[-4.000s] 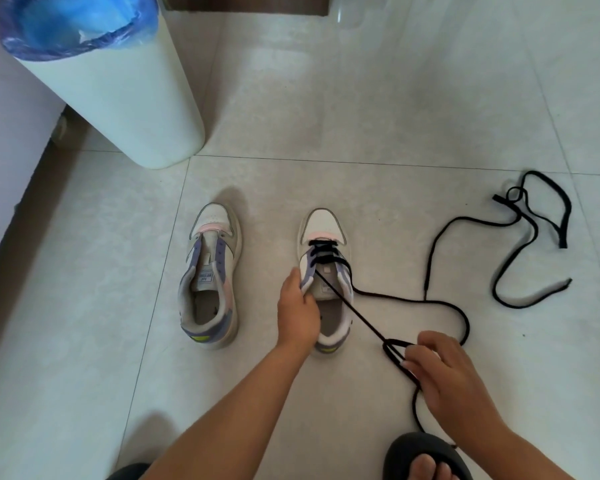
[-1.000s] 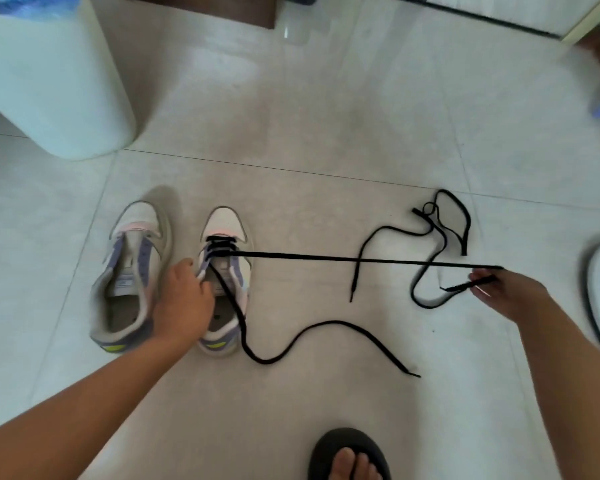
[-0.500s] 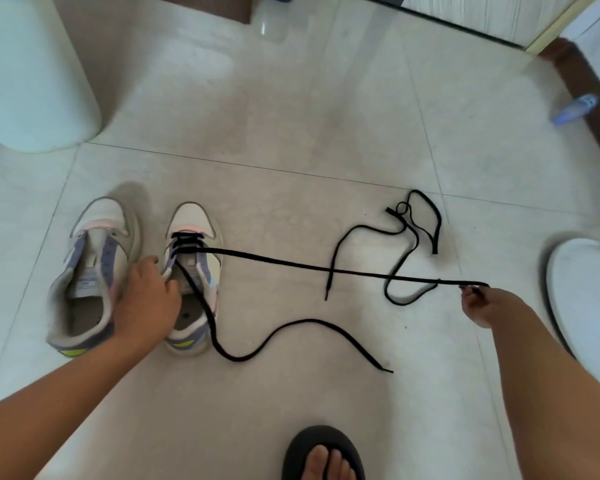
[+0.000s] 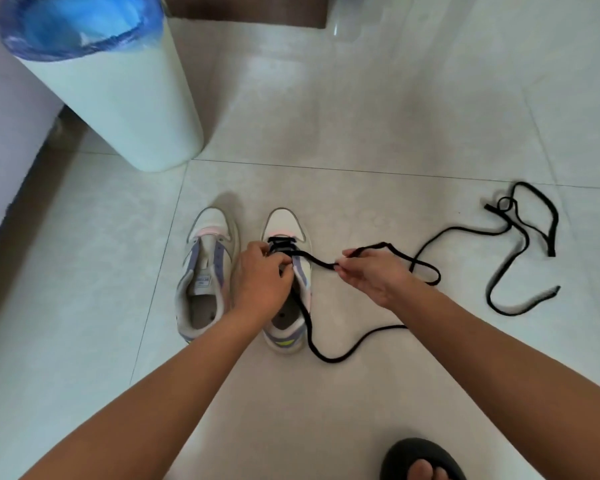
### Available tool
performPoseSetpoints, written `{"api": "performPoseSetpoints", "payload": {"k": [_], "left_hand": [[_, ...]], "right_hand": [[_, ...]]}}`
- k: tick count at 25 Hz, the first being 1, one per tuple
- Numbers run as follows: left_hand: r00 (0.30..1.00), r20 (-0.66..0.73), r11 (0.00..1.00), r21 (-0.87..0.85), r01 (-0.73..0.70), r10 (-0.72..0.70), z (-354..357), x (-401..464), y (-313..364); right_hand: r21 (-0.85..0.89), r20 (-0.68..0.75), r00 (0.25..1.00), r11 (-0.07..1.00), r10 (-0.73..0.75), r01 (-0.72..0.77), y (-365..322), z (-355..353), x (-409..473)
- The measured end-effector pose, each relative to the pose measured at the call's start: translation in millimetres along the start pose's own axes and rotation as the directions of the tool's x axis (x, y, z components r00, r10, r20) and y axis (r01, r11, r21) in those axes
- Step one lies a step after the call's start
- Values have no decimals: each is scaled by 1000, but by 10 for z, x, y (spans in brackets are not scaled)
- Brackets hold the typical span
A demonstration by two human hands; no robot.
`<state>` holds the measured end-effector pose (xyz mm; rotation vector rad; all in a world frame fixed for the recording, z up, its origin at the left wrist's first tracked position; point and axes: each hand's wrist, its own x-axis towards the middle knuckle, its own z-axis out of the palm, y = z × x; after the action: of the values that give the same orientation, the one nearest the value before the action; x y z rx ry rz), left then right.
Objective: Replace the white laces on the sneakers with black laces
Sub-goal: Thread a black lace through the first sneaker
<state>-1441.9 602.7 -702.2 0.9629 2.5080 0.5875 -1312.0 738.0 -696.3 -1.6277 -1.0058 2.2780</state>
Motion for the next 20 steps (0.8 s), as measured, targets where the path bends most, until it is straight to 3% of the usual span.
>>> {"api": "performPoseSetpoints", "payload": {"k": [4,11,16,20], "left_hand": [[997,34,985,-155,79,-74,35,14,15],[997,12,978,-192,78,-78,52,5,2],[997,7,976,-203,76,-76,73,24,-12],[995,13,963,-249,100,-100,47,59,-8]], "right_hand": [[-211,-6,970,948,-243,236,-1,412,30],[-403,34,946,862,-321,307,43,562,51],[-675,185,903,617,-388,404,-33,594,89],[-543,142,929,757,-343,363,-25,590,69]]}}
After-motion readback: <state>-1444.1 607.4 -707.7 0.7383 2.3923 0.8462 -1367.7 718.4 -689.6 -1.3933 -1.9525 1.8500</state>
